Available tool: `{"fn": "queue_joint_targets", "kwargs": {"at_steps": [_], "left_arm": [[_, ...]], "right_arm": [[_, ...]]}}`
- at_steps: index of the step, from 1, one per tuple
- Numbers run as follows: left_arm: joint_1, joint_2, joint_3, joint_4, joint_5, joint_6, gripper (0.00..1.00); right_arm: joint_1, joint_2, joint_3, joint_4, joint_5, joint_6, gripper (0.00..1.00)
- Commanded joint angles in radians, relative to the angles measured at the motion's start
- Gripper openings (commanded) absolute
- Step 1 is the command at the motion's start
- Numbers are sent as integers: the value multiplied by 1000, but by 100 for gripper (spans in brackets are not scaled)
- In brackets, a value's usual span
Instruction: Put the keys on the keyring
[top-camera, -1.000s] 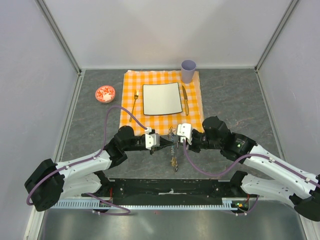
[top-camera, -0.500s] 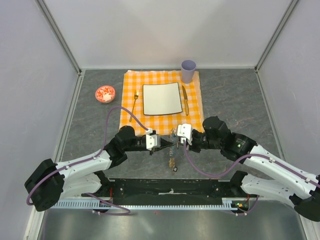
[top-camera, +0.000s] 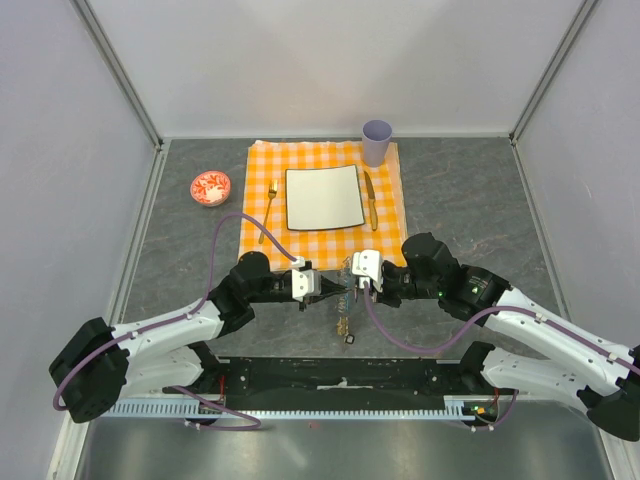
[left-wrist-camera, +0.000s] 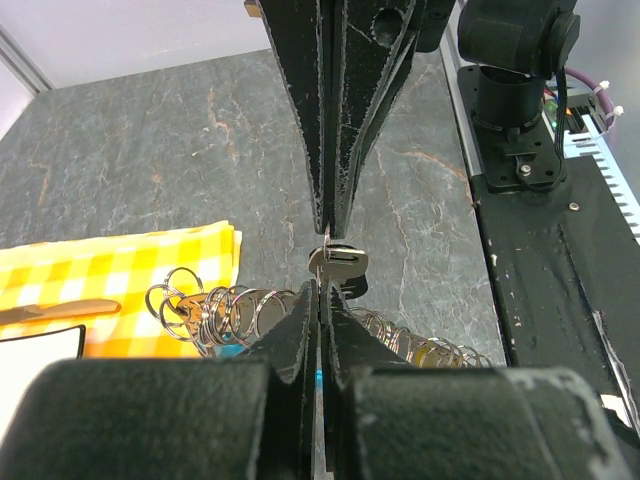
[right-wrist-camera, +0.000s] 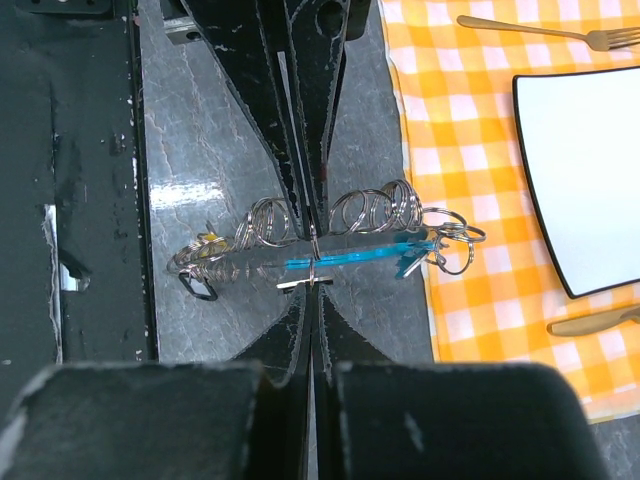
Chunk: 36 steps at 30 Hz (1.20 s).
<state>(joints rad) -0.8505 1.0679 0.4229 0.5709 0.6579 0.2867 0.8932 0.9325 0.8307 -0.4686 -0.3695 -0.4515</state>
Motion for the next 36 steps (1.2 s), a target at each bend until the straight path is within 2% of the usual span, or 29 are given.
{"fn": "queue_joint_targets", "kwargs": {"at_steps": [1, 36], "left_arm": [[-1, -9, 25, 67, 32, 31, 2], [1, -5, 31, 66, 29, 22, 2]], "right_arm": [[3, -11, 27, 12, 3, -19, 0], [3, -17, 30, 13, -8, -29, 0]]}}
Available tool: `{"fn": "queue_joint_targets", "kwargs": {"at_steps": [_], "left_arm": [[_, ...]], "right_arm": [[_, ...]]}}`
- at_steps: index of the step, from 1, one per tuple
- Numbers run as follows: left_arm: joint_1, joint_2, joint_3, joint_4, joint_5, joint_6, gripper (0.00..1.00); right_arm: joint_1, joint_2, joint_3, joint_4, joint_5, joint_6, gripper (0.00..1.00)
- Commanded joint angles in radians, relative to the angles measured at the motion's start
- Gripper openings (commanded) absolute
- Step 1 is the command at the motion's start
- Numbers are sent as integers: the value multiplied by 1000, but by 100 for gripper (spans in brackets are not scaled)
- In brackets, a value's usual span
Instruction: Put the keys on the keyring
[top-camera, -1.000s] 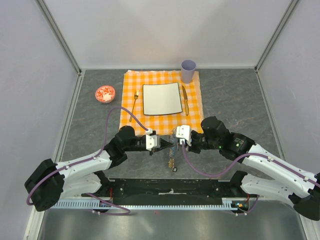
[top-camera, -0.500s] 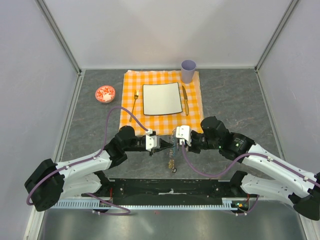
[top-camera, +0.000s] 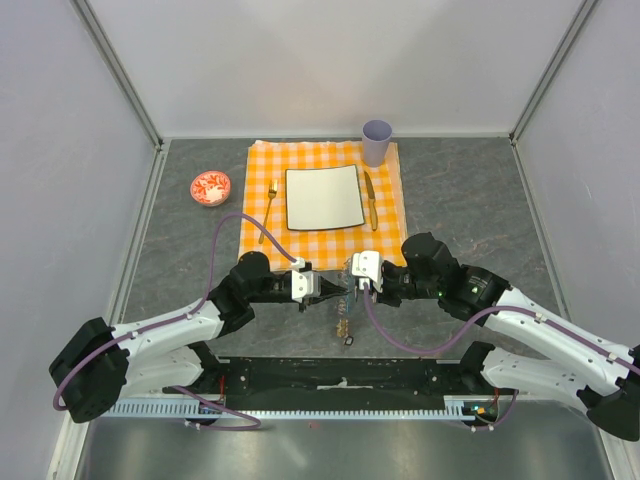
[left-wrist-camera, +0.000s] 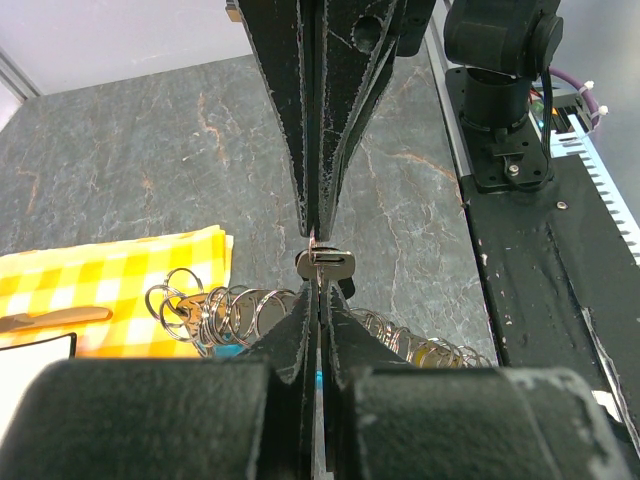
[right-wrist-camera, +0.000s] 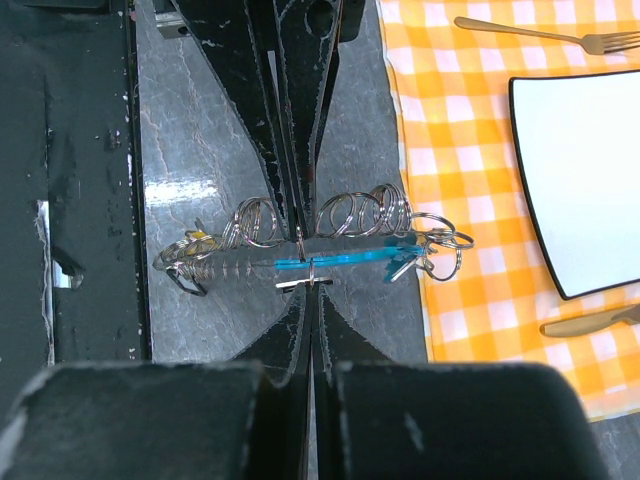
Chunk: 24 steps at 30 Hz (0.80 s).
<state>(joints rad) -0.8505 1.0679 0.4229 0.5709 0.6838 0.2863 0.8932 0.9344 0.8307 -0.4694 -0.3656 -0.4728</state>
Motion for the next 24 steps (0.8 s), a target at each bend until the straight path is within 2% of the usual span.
{"fn": "queue_joint_targets", "kwargs": {"at_steps": [1, 24], "left_arm": [[-1, -6, 33, 66, 3, 22, 2], [-1, -6, 33, 69, 11, 14, 2]], "right_arm": [[3, -19, 30, 15, -15, -9, 0], [3, -9, 30, 15, -47, -7, 0]]}}
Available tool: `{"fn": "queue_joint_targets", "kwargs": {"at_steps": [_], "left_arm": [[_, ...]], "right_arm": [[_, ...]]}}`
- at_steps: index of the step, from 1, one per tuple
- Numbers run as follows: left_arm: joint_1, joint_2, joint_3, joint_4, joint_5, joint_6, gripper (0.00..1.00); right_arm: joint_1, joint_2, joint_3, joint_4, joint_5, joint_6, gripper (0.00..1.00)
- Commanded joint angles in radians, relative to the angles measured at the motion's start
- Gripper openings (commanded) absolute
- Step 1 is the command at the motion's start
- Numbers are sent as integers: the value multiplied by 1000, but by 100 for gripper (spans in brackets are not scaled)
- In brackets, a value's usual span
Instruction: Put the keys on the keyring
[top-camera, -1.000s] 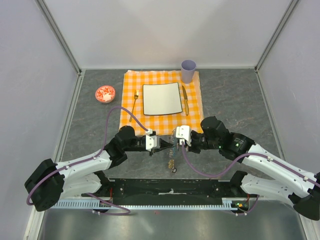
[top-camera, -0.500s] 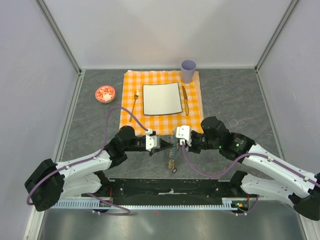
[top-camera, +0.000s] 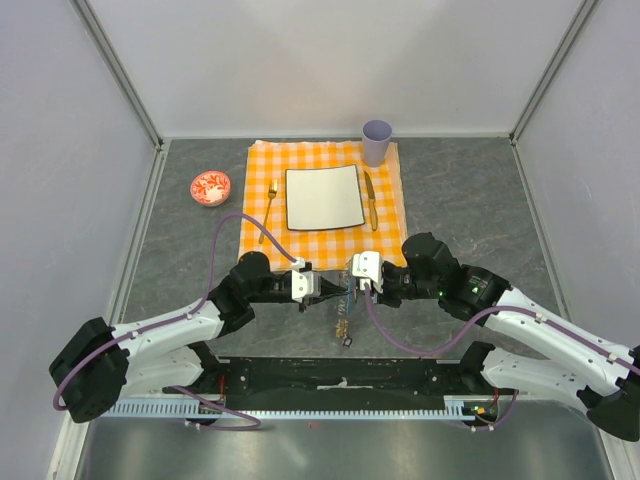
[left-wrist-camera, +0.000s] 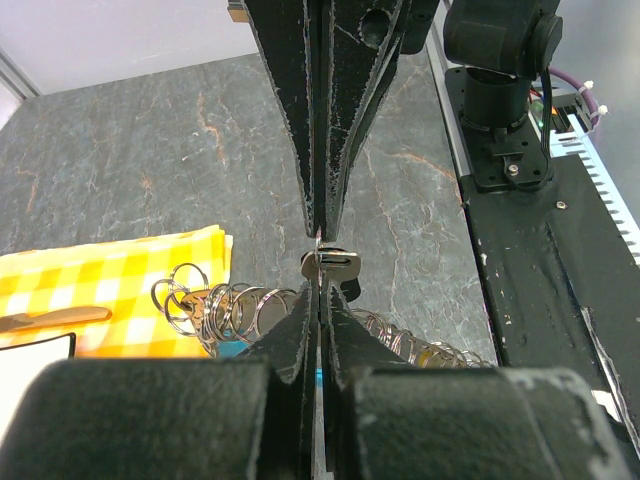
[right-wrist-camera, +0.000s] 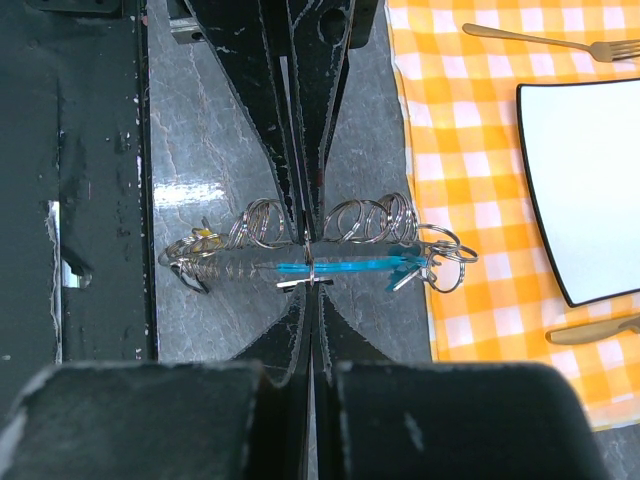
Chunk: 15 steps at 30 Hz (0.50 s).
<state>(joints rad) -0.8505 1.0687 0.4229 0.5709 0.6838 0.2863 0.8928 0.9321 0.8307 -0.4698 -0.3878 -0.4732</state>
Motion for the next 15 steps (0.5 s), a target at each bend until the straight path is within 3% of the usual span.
{"fn": "queue_joint_targets", "kwargs": {"at_steps": [1, 15], "left_arm": [[1, -6, 33, 69, 10, 14, 2], [1, -4, 30, 69, 5, 19, 2]], "right_arm": [[5, -6, 30, 14, -23, -7, 0], [3, -19, 33, 8, -2, -4, 0]]}}
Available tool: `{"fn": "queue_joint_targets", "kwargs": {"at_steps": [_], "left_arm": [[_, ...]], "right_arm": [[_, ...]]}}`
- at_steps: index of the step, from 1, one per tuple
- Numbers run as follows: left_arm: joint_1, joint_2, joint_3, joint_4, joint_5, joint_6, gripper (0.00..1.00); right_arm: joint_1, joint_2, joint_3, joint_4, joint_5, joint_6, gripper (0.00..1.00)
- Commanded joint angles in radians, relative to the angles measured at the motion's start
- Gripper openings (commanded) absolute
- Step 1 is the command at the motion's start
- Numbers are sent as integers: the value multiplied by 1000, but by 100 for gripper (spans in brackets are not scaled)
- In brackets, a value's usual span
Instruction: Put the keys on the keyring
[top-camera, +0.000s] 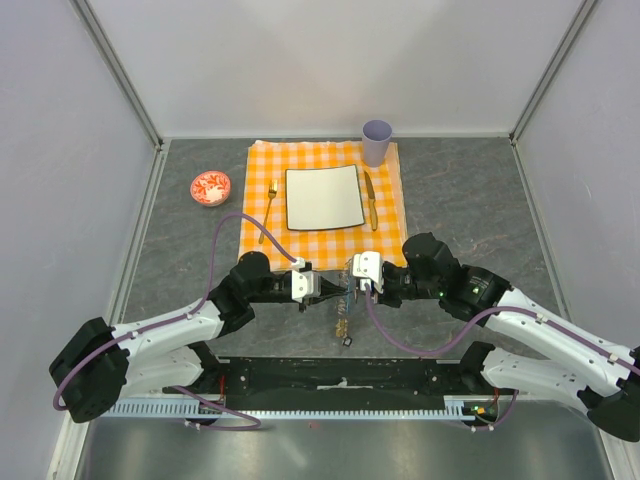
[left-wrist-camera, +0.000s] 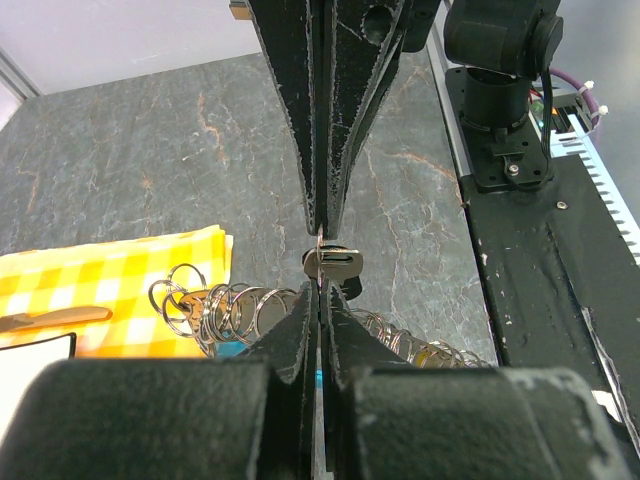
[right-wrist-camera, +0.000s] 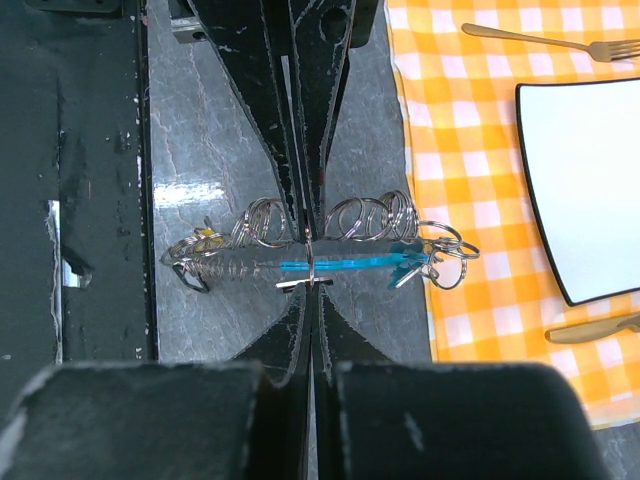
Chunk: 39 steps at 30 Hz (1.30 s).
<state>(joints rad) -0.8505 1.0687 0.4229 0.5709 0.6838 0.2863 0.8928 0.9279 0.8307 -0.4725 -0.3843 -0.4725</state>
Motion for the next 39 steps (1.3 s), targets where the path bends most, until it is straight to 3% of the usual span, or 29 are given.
{"fn": "queue_joint_targets", "kwargs": {"at_steps": [1, 39], "left_arm": [[-1, -6, 31, 69, 5, 22, 2], [1, 11, 40, 89, 66, -1, 2]], "right_arm": [[3, -15, 33, 11, -8, -5, 0], [3, 12, 33, 43, -64, -3, 0]]}}
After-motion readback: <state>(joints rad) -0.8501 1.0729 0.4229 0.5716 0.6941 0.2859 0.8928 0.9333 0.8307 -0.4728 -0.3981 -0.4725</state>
